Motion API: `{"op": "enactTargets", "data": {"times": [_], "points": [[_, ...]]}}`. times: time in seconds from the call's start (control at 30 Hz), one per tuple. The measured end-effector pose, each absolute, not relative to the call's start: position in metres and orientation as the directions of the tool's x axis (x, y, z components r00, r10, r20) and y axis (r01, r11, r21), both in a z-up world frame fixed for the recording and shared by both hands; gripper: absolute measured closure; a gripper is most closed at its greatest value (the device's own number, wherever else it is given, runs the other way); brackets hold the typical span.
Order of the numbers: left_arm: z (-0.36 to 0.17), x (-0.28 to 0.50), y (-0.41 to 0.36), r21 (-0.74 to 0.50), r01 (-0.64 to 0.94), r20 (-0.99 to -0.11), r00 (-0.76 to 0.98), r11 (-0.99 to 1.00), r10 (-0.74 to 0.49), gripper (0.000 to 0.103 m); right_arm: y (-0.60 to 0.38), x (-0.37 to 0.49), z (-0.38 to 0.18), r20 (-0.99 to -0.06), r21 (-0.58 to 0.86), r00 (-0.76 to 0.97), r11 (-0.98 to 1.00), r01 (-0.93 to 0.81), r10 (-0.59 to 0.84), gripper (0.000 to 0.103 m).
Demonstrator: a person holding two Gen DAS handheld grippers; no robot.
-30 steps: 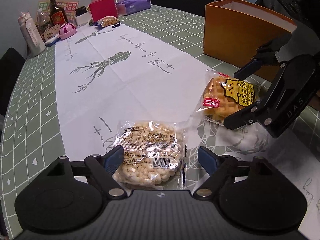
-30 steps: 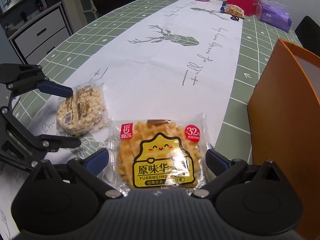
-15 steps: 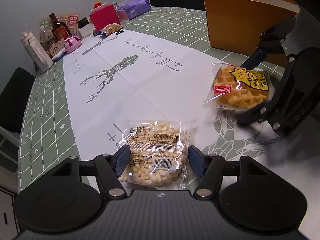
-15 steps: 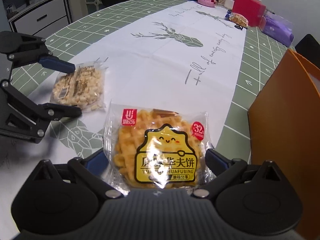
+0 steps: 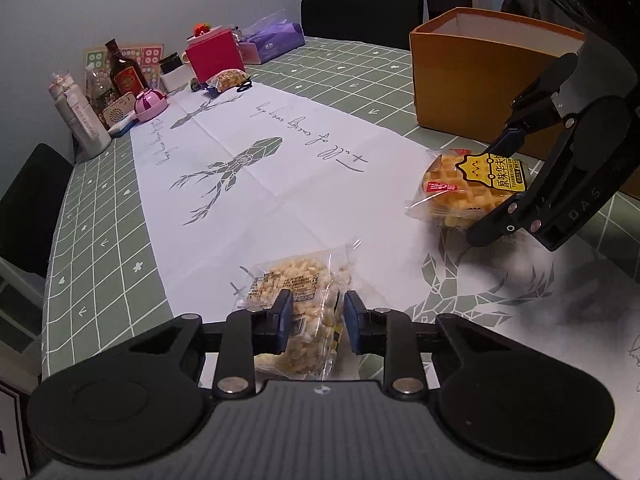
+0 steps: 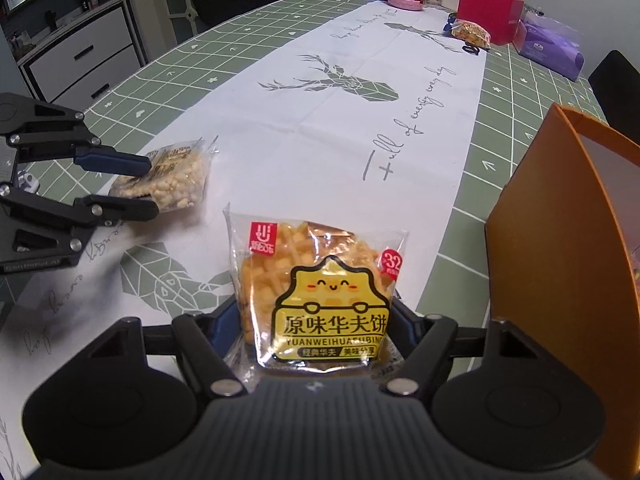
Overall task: Organize snacks
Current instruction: 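Carry the peanut bag in the left gripper and waffle packet in the right gripper to the box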
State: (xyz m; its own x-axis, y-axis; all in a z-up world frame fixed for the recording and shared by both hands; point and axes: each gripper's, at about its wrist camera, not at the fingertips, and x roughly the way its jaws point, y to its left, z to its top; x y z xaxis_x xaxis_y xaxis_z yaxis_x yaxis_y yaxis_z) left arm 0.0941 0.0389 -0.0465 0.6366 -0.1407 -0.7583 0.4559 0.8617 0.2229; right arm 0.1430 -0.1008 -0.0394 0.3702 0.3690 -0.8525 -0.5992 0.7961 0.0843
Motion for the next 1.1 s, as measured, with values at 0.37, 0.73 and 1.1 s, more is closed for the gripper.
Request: {"op": "enactTargets", "data": {"times": [0.37,0.73,1.1], "points": [[-0.045,0.085,0.043,0.137,0.539,-0.801,0.553,0.831,-0.227,0.038,-0.102,0.145,-0.04,-0.853,0.102,0.356,0.791,-0.603,0.382,0.031],[-0.056,0.126,0.062,0.131,0.544,-0.82,0.53,0.829,-0.218,0.004,-0.103,0.147,-0.041,-0.849,0.133,0.34,0.786,-0.603,0.404,0.031],[-0.073,0.145,0.07,-0.044,0.522,-0.877,0.388,0.852,-0.283,0.0,-0.108,0.148,-0.04,-0.846,0.157,0.332,0.791,-0.592,0.417,0.031]]}}
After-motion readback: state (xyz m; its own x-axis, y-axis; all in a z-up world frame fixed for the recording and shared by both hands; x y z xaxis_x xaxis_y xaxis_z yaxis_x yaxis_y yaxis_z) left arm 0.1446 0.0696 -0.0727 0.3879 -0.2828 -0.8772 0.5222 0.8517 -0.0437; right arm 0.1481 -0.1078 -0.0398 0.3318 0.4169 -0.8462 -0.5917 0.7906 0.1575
